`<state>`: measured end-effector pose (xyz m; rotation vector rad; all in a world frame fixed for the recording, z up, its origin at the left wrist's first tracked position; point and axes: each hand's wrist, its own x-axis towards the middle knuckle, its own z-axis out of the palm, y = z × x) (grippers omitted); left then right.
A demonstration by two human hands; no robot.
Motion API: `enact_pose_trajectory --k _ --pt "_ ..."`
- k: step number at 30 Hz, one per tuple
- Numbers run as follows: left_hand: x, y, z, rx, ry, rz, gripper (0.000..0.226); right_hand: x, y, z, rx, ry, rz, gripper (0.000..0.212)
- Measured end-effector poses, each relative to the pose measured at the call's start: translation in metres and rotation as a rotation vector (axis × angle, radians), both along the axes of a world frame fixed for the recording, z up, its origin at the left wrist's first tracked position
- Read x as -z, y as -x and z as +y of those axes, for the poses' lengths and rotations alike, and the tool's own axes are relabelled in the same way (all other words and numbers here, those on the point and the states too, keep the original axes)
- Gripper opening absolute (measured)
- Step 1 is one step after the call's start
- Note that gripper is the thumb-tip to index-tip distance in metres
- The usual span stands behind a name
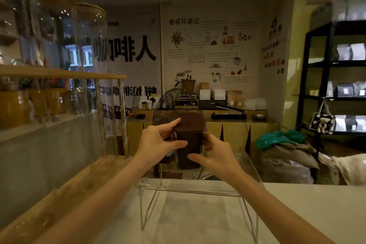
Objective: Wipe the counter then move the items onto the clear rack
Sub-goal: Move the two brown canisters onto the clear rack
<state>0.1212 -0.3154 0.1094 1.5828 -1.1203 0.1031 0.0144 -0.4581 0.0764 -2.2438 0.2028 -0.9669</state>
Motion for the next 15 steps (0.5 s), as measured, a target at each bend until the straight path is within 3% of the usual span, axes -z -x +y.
enact_pose_trajectory --k 6,15 --pt "0.011 -0.011 -0.016 -0.068 -0.009 0.008 0.054 0.012 -0.023 -0.008 0.053 -0.07 0.073 0.047" --pt "0.021 -0.014 -0.022 -0.059 -0.063 0.044 0.051 0.021 -0.035 -0.013 0.11 -0.056 0.162 0.049"
